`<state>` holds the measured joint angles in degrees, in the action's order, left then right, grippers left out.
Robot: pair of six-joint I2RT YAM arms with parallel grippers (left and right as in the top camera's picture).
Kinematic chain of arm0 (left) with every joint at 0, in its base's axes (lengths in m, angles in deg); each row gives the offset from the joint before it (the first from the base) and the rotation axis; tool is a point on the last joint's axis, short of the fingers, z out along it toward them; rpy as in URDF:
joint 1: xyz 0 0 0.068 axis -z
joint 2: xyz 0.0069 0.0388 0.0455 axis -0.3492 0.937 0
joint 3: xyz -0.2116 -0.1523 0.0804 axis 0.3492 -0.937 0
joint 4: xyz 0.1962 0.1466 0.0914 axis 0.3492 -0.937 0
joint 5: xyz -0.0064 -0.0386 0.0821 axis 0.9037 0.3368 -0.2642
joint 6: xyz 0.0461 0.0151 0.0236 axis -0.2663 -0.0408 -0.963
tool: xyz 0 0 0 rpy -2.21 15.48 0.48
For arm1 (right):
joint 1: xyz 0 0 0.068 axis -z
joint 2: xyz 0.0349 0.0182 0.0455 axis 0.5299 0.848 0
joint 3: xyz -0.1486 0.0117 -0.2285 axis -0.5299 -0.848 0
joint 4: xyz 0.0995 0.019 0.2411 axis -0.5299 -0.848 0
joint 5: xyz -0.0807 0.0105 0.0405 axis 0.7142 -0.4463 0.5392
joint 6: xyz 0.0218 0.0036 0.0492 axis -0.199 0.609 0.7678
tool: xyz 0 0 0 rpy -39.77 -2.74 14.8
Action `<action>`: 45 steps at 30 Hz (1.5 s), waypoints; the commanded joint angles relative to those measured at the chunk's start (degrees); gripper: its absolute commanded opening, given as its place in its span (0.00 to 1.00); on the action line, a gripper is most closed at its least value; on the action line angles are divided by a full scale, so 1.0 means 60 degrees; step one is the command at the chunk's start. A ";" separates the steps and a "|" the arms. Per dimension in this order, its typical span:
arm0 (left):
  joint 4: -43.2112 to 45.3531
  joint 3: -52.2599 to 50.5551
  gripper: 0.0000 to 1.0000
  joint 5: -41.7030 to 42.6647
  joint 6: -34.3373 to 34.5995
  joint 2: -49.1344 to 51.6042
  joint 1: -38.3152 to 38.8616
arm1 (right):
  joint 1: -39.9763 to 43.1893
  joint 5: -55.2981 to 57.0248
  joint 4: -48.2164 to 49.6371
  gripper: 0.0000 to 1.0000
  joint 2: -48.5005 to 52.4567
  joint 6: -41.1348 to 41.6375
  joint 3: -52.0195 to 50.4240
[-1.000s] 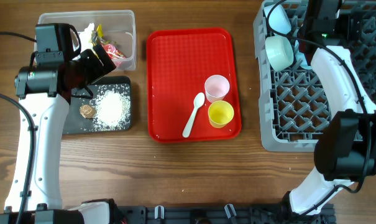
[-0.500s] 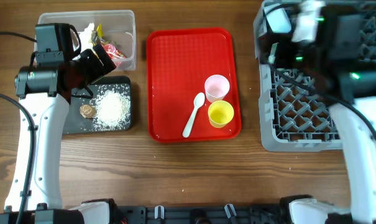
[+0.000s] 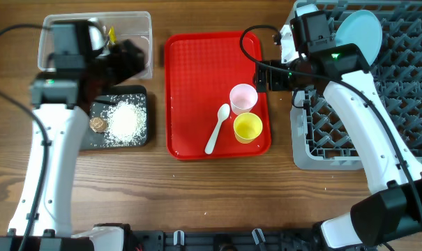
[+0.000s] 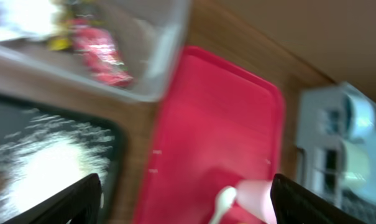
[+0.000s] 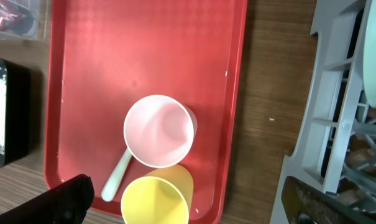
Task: Sort waste into correct bins and load items into the dishwasher rack
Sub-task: 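Grasp pink cup on red tray with left gripper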
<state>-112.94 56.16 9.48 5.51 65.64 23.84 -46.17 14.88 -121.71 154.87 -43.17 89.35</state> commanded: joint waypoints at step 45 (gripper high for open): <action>0.3734 0.0066 0.04 -0.3432 0.2535 0.5125 0.5344 | 0.3865 -0.0423 -0.0372 1.00 -0.2900 -0.0117 0.0255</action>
<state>-90.82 56.42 -10.76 18.83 95.74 55.77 -23.05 13.31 -123.83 136.86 -43.21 91.19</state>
